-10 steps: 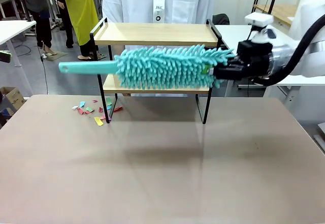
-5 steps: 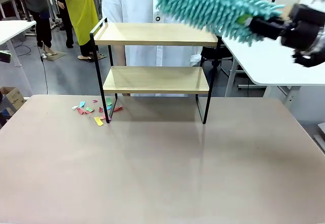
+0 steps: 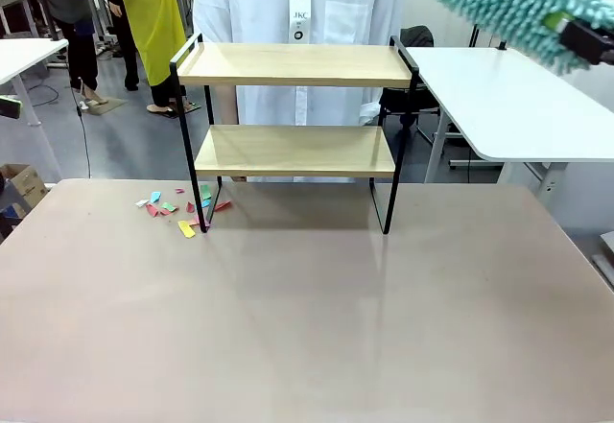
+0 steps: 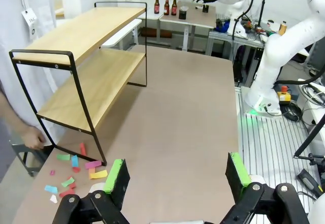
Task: Clean the shelf.
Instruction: Hand the Duster back to the human.
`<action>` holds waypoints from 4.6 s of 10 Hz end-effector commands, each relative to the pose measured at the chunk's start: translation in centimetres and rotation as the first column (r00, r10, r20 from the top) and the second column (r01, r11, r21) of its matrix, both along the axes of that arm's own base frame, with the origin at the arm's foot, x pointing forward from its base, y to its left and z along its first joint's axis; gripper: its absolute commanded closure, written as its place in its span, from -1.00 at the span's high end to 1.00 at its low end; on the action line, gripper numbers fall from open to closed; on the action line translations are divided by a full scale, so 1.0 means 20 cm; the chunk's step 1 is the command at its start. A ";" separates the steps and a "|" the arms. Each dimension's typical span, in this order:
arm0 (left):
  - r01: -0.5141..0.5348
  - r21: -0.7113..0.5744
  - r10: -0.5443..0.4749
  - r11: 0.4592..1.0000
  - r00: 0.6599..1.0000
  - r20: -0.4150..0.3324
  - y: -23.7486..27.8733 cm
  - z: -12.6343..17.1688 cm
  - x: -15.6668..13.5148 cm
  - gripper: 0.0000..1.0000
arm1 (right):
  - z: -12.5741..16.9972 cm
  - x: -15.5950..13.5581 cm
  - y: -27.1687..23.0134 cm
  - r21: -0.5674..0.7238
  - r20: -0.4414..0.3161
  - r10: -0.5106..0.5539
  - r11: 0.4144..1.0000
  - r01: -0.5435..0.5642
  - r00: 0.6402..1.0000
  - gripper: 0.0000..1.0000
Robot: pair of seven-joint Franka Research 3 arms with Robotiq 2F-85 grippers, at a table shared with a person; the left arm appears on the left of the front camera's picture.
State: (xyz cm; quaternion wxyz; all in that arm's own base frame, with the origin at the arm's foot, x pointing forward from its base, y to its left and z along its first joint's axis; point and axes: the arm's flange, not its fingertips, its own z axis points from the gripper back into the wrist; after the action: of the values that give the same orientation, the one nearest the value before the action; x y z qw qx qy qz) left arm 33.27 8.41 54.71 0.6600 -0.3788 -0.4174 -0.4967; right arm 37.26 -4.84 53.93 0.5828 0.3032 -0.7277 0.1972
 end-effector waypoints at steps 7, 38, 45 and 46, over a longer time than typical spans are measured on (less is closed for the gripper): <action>0.007 -0.029 -0.006 1.000 1.000 0.028 0.00 0.01 0.00 1.00 | -0.36 -0.07 -0.25 -0.020 -0.175 -0.374 0.926 0.376 0.911 -0.68; 0.007 -0.029 -0.006 1.000 1.000 0.028 0.00 0.01 0.00 1.00 | -0.77 0.15 -0.31 -0.014 -0.387 -0.347 0.929 0.371 0.854 0.45; 0.007 -0.029 -0.006 1.000 1.000 0.028 0.00 0.01 0.00 1.00 | -0.33 0.03 -0.47 0.170 -0.360 -0.303 0.909 0.381 0.882 1.00; 0.007 -0.029 -0.006 1.000 1.000 0.028 0.00 0.01 0.00 1.00 | -0.25 0.01 -0.53 0.240 -0.354 -0.286 0.892 0.382 0.890 1.00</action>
State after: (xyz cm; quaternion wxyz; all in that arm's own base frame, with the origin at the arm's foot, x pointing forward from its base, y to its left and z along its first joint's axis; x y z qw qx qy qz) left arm 33.27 8.42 54.70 0.6598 -0.3789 -0.4174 -0.4968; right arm 37.94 -14.33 47.51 0.6775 0.2599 -0.6862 -0.0509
